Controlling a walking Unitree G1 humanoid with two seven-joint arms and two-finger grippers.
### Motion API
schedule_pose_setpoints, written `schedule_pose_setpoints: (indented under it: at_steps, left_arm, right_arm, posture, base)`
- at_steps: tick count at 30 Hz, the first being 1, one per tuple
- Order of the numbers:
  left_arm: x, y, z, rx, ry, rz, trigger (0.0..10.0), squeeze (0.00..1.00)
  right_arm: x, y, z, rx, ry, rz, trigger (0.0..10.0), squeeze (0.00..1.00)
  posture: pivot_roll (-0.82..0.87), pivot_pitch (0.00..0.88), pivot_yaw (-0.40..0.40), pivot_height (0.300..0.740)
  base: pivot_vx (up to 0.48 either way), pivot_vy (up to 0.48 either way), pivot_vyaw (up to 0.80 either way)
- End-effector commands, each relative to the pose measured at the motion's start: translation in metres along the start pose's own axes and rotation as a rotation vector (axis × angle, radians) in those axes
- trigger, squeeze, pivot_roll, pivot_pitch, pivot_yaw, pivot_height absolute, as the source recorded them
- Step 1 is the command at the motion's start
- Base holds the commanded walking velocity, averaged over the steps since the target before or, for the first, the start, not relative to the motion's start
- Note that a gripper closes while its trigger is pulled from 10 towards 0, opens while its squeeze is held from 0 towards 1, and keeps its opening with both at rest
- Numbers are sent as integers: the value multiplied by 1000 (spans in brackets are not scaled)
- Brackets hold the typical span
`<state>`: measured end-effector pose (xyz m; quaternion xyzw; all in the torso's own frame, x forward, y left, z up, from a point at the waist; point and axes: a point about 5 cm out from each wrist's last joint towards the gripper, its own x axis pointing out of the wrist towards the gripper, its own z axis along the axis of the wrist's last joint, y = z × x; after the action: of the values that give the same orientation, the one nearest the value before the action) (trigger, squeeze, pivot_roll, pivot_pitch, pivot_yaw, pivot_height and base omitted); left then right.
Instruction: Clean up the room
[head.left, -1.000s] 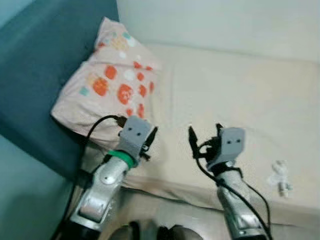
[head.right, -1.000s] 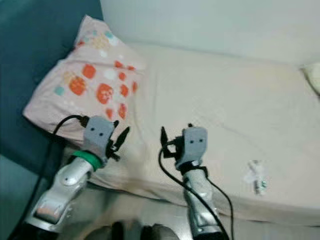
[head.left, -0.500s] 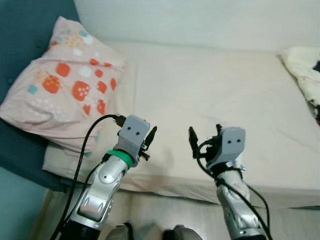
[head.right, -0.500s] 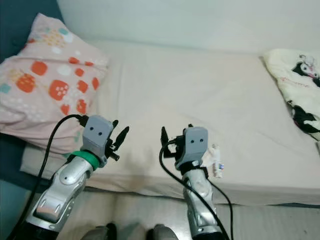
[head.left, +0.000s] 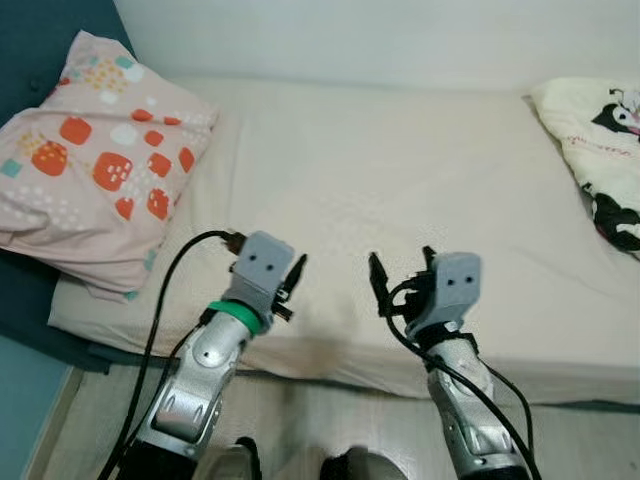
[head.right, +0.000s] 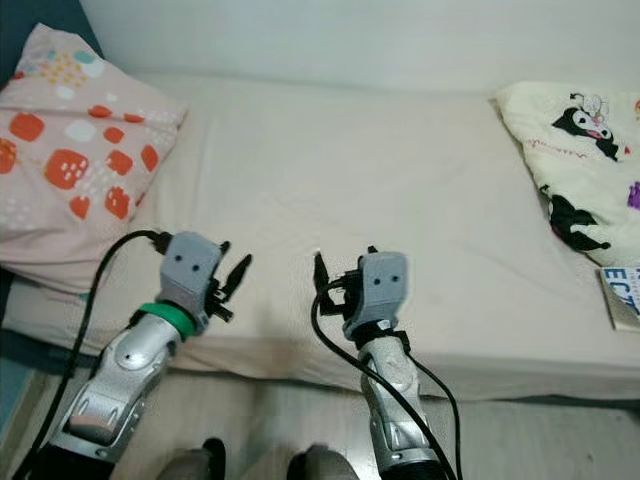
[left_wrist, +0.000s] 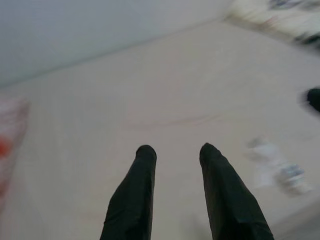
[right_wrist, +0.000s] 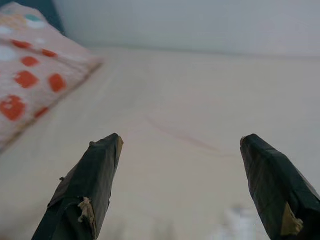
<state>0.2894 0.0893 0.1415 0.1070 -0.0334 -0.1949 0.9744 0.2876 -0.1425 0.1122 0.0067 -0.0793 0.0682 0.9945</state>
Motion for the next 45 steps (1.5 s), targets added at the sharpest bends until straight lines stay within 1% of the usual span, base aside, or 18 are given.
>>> schedule_pose_setpoints:
  at_steps: [1,16,20,30,35,41,45]
  left_arm:
    - [-2,1,-5,14,23,-1,10000,0]
    - [-2,1,-5,15,25,-2,10000,0]
    - [-2,1,-8,7,42,-2,10000,0]
    - [-1,1,-8,14,40,-7,10000,0]
    - [-1,0,-10,-3,48,-13,10000,0]
    - [2,-1,-13,-13,56,-8,10000,0]
    - [5,-2,-13,-12,53,-8,10000,0]
  right_arm:
    - [-2,3,-4,11,15,2,10000,0]
    - [-3,4,-5,12,16,-1,10000,0]
    - [-3,4,-5,12,15,-1,10000,0]
    - [-4,4,-6,12,18,0,10000,0]
    - [-5,6,-7,9,21,10,10000,0]
    - [-5,6,-8,5,25,11,10000,0]
    - [-5,3,-10,6,33,-9,10000,0]
  posture:
    - [-27,104,52,740]
    - [-28,106,54,740]
    - [-28,107,55,740]
    - [-27,108,57,740]
    - [-28,109,57,740]
    - [-28,110,56,740]
    - [-29,111,57,740]
  base:
    - [0,-289,0]
    - [0,-281,0]
    - [0,0,0]
    - [0,0,0]
    - [0,0,0]
    - [0,0,0]
    - [0,0,0]
